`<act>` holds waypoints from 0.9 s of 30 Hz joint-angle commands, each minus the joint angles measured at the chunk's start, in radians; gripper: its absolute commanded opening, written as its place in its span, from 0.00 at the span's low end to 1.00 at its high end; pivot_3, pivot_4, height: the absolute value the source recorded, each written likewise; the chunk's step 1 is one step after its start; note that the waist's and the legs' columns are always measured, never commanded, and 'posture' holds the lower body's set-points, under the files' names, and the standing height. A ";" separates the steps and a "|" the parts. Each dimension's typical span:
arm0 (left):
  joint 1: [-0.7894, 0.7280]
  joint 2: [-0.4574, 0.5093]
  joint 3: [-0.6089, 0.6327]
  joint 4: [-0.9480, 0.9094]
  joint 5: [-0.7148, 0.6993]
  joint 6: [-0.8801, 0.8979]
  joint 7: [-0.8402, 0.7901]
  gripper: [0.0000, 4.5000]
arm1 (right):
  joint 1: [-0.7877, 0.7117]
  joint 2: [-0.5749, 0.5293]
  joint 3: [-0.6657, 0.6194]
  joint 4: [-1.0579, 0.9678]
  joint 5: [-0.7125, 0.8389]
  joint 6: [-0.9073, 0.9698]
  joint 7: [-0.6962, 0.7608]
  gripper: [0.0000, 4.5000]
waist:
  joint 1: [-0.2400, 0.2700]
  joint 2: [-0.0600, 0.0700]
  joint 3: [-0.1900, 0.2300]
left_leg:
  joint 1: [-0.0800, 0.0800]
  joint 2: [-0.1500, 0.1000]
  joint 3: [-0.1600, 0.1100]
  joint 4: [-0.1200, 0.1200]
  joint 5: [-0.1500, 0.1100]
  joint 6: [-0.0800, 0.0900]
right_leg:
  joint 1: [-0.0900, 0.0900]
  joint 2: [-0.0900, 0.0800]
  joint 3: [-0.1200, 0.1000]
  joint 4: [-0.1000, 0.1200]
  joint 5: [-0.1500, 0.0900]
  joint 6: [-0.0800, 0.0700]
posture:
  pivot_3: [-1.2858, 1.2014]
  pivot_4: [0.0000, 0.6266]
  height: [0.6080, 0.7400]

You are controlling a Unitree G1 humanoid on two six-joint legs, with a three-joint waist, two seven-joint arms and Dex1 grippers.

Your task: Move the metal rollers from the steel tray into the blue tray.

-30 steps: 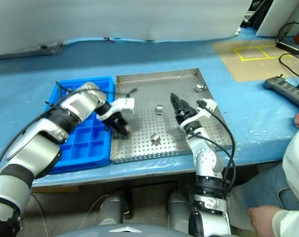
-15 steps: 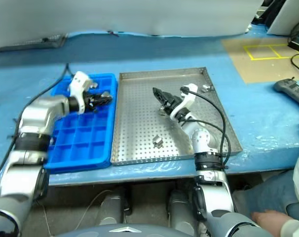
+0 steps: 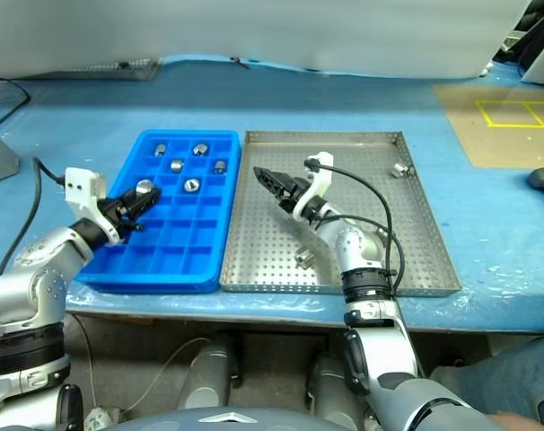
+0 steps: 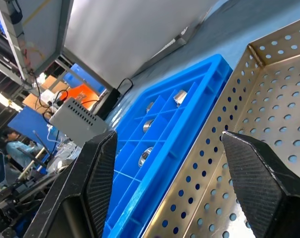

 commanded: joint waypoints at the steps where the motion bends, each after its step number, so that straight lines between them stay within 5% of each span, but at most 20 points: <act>1: -0.018 0.017 -0.026 0.044 0.064 -0.088 0.064 0.28 | -0.005 0.005 -0.006 -0.032 0.005 0.001 0.010 0.78 | 0.001 0.000 0.000 | 0.000 0.000 0.000 0.000 0.000 0.000 | 0.000 0.000 0.000 0.000 0.000 0.000 | 0.57 0.24 1.00; 2: -0.027 0.015 -0.032 0.068 0.077 -0.105 0.082 0.45 | -0.006 0.004 -0.008 -0.031 0.004 -0.001 0.009 0.78 | 0.001 0.000 0.000 | 0.000 0.000 0.000 -0.001 0.000 0.000 | 0.000 0.000 0.000 0.000 0.000 0.000 | 0.57 0.24 1.00; 7: -0.127 -0.011 -0.051 0.156 0.081 -0.160 0.137 0.79 | 0.010 -0.009 -0.026 -0.056 0.006 -0.001 -0.004 0.78 | -0.001 0.000 0.000 | -0.001 0.000 0.001 -0.001 0.001 -0.001 | -0.001 0.001 0.000 -0.001 0.003 -0.006 | 0.55 0.24 1.00; 11: -0.238 -0.047 -0.094 0.191 -0.018 -0.138 0.035 0.79 | 0.034 -0.016 -0.041 -0.097 0.008 -0.004 -0.028 0.78 | -0.003 0.000 0.000 | -0.002 0.000 0.002 0.000 0.001 -0.001 | -0.001 0.000 0.000 -0.001 0.003 -0.006 | 0.53 0.24 1.00; 19: -0.499 -0.023 -0.348 0.323 -0.201 0.043 -0.486 0.79 | 0.133 -0.034 -0.091 -0.258 0.032 0.015 -0.110 0.78 | -0.039 0.000 0.000 | -0.001 -0.001 0.006 0.001 0.002 -0.003 | -0.001 0.001 0.003 0.000 0.003 -0.006 | 0.45 0.24 1.00; 24: -0.646 0.013 -0.730 0.548 0.033 -0.169 -0.895 0.79 | 0.234 -0.061 -0.152 -0.417 0.056 0.036 -0.193 0.78 | -0.075 0.000 0.000 | 0.000 -0.003 0.007 0.001 0.002 -0.002 | -0.002 0.001 0.006 -0.001 0.003 -0.005 | 0.40 0.24 1.00; 27: -0.704 -0.010 -0.844 0.696 0.158 -0.351 -1.002 0.79 | 0.283 -0.073 -0.184 -0.491 0.076 0.043 -0.236 0.78 | -0.105 0.000 0.000 | 0.001 -0.005 0.007 0.001 0.001 -0.001 | -0.002 0.001 0.010 -0.002 0.004 -0.004 | 0.37 0.24 1.00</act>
